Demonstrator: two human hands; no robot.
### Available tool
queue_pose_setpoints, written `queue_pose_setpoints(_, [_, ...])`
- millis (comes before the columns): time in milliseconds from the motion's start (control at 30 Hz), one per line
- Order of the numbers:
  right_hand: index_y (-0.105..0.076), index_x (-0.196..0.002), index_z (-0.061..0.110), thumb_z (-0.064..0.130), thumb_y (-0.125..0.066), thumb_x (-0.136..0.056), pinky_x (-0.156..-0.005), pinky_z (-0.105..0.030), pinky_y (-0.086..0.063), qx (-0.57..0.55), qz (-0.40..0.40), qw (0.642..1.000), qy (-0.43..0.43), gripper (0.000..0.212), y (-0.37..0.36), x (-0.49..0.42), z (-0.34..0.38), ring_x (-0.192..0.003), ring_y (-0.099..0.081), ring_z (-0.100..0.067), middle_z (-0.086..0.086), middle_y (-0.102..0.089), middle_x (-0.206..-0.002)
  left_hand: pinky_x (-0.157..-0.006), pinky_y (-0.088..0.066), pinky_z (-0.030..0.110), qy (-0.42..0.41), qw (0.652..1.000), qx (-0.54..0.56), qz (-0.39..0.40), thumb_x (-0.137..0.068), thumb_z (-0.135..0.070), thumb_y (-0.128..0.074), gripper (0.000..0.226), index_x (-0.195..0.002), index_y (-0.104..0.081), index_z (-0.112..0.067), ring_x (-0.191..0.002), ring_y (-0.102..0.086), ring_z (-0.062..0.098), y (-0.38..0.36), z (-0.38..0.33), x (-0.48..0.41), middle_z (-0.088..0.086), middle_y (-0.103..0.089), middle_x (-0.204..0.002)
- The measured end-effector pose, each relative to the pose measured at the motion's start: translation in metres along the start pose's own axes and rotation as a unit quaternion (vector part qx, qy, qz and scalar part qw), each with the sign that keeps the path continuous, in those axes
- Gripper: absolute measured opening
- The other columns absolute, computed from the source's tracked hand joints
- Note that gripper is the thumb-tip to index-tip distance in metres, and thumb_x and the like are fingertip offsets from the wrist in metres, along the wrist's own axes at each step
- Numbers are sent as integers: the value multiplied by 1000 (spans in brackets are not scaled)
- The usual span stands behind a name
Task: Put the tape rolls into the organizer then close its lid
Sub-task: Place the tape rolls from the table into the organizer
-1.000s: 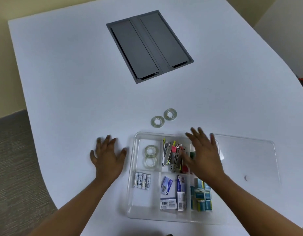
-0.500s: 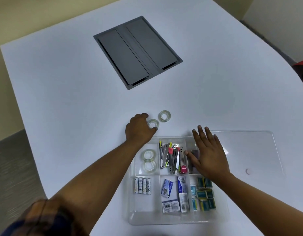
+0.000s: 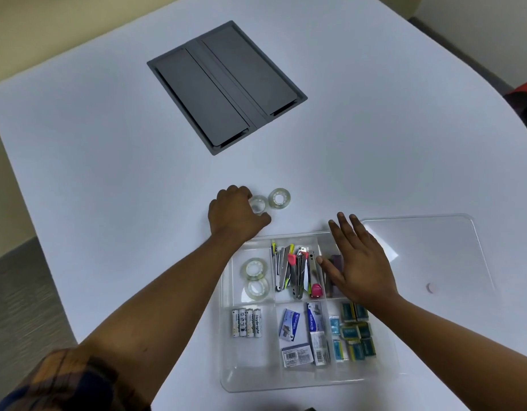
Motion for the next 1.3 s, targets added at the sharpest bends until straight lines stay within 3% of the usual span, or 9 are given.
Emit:
queue_pose_setpoints(100, [-13,-154,27,69,-27,-93,-117,-46,-27,-1,-6,1000,0,75,0,0,0,-150,-2,-15,3,-11,-163,-76,-44,33,-42,998,38,-25,-56,-44,-74,48,-98,-63,-23,-93,-53,22,17,1,19,-3,-61,-96])
queue_pose_setpoints(233, [-14,-153,27,69,-27,-93,-115,-45,-30,0,-14,1000,-1,74,-1,1,0,-150,-3,-15,4,-11,-163,-72,-42,31,-62,995,-5,-81,-55,-46,-73,47,-97,-68,-27,-87,-52,23,31,15,63,-2,-62,-89])
queue_pose_setpoints(433, [-18,-153,25,66,-30,-93,-112,-47,-34,3,-13,1000,1,74,-1,0,0,-150,-6,-17,2,-12,-162,-80,-40,37,3,995,-98,-15,-61,-48,-72,49,-103,-70,-23,-95,-52,28,11,35,104,2,-65,-94])
queue_pose_setpoints(700, [-18,-153,25,67,-27,-92,-112,-48,-34,10,-6,1000,-2,75,0,0,1,-150,-5,-17,2,-13,-163,-80,-35,37,-3,984,-177,20,-73,-46,-61,31,-90,-65,-21,-97,-49,26,-14,38,114,3,-61,-96])
queue_pose_setpoints(800, [-18,-153,25,67,-27,-92,-112,-48,-34,9,-8,1000,-1,75,1,0,2,-150,-6,-17,2,-13,-162,-80,-35,37,-22,979,-204,22,-75,-50,-61,34,-93,-65,-21,-98,-49,26,-14,40,115,2,-61,-97])
queue_pose_setpoints(967, [-18,-153,25,66,-31,-92,-112,-47,-34,2,-11,1000,0,74,1,1,1,-150,-6,-17,2,-12,-162,-85,-40,38,-37,993,-114,-14,-75,-49,-68,46,-112,-65,-22,-102,-51,26,3,34,105,1,-63,-103])
queue_pose_setpoints(1100, [-20,-152,23,66,-30,-92,-111,-48,-35,-7,-16,1000,2,74,2,1,2,-150,-8,-19,1,-15,-162,-95,-36,39,-93,991,-65,-67,-76,-48,-67,52,-119,-63,-19,-119,-47,24,14,11,84,1,-58,-117])
queue_pose_setpoints(1200, [-22,-152,23,66,-30,-92,-111,-47,-35,-13,-21,1000,3,74,3,1,3,-150,-9,-18,1,-16,-162,-105,-26,39,-117,991,-55,-29,-81,-49,-64,56,-127,-56,-18,-138,-30,23,8,-9,57,2,-50,-137])
queue_pose_setpoints(1300, [-19,-153,25,68,-28,-92,-112,-47,-34,-16,-20,1000,-1,75,2,1,2,-150,-7,-18,2,-14,-162,-110,-21,39,-156,985,-74,15,-84,-47,-61,57,-132,-51,-18,-143,-20,22,-5,-27,27,2,-42,-146])
Point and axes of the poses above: each hand's wrist, its own x-axis away from the middle knuckle, its own y-axis out of the back of the hand, z = x × y, the point moved 4 cm from there along -x, towards the middle knuckle
